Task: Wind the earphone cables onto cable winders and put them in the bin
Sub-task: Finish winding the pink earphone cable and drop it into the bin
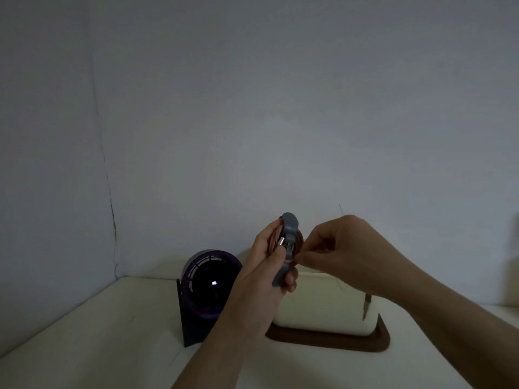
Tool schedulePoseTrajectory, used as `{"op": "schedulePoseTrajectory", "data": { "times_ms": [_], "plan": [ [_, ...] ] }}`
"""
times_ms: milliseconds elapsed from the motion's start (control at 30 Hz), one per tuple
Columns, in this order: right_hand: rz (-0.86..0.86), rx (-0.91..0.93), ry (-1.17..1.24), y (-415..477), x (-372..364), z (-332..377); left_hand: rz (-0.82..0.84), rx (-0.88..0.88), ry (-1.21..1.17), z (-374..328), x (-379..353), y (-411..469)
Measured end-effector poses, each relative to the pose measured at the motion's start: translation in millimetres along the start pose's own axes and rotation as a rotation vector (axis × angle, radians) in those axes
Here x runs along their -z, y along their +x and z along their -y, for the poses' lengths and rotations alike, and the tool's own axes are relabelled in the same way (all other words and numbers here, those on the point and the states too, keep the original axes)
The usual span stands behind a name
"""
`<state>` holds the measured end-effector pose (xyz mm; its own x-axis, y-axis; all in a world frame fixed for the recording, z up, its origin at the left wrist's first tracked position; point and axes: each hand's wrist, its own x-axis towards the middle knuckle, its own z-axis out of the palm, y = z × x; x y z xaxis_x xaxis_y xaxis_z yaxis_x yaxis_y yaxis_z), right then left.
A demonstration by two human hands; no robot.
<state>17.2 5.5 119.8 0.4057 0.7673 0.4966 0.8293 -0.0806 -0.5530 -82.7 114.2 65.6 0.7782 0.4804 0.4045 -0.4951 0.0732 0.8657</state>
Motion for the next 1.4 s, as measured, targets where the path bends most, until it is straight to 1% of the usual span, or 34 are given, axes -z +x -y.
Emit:
{"op": "schedulePoseTrajectory", "data": {
  "times_ms": [133,300,433,600,833,1067,1300,1400],
  "plan": [
    [-0.028,0.039,-0.126,0.5,2.0,9.8,0.027,0.075,-0.004,-4.4,-3.1,0.9],
    [-0.032,0.053,-0.154,-4.5,4.8,14.9,0.077,0.108,0.005,-6.3,-0.7,1.2],
    [-0.050,0.074,-0.173,-7.3,7.2,16.6,0.137,0.054,0.040,-6.3,2.7,-3.6],
    [-0.063,0.107,-0.209,-8.6,7.3,15.7,0.170,0.019,0.107,-5.8,4.0,-6.0],
    [-0.062,0.138,-0.182,-8.1,10.6,19.2,0.213,-0.012,0.153,-9.4,5.6,-6.8],
    [-0.039,0.154,-0.190,-4.1,14.0,18.6,0.203,-0.068,0.341,-7.7,8.4,-3.2],
    [0.057,0.104,-0.187,-6.2,23.2,18.4,0.239,-0.047,0.343,-7.4,11.2,-5.3],
    [0.063,0.104,-0.203,-8.5,27.0,19.7,0.258,-0.053,0.348,-7.3,12.5,-5.1]
  ]
}}
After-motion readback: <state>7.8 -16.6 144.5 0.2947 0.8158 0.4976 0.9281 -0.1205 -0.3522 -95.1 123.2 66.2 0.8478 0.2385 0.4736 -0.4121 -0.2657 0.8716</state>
